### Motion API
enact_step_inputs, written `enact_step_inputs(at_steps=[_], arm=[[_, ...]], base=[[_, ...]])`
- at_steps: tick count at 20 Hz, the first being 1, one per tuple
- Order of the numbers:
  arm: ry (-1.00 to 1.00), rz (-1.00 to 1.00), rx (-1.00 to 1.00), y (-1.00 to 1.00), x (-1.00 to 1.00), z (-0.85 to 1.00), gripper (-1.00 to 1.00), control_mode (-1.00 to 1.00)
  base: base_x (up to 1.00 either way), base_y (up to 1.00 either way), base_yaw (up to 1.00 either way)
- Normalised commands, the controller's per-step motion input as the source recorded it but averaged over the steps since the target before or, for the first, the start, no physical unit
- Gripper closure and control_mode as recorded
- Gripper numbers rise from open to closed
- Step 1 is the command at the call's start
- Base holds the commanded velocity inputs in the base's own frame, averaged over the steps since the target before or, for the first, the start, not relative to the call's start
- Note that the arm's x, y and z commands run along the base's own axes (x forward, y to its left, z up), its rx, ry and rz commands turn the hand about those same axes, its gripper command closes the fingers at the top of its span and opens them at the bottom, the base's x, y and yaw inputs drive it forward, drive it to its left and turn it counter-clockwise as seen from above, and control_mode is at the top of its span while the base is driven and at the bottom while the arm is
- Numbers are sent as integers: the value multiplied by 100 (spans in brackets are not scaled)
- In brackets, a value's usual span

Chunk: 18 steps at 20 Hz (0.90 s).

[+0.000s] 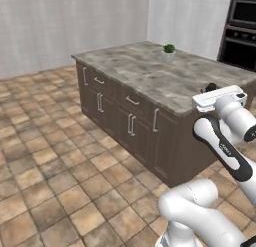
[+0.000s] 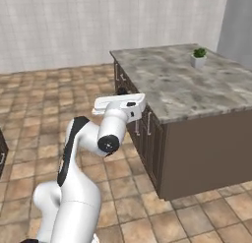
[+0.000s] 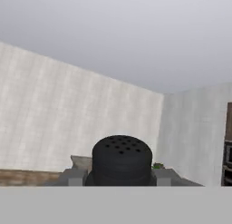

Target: Retrieve the shaker from the cabinet and place it next the steak on a plate on the dining table.

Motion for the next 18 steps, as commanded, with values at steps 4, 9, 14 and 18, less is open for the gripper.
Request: enact_step_inputs(at_steps=[4,9,14,18], arm=[[0,0,0,0,0,0,100,100],[0,0,0,0,0,0,100,100],[0,0,0,0,0,0,100,100],[0,0,0,0,0,0,100,100]], base=[[10,42,45],[20,38,45],[26,35,44],[30,34,45]])
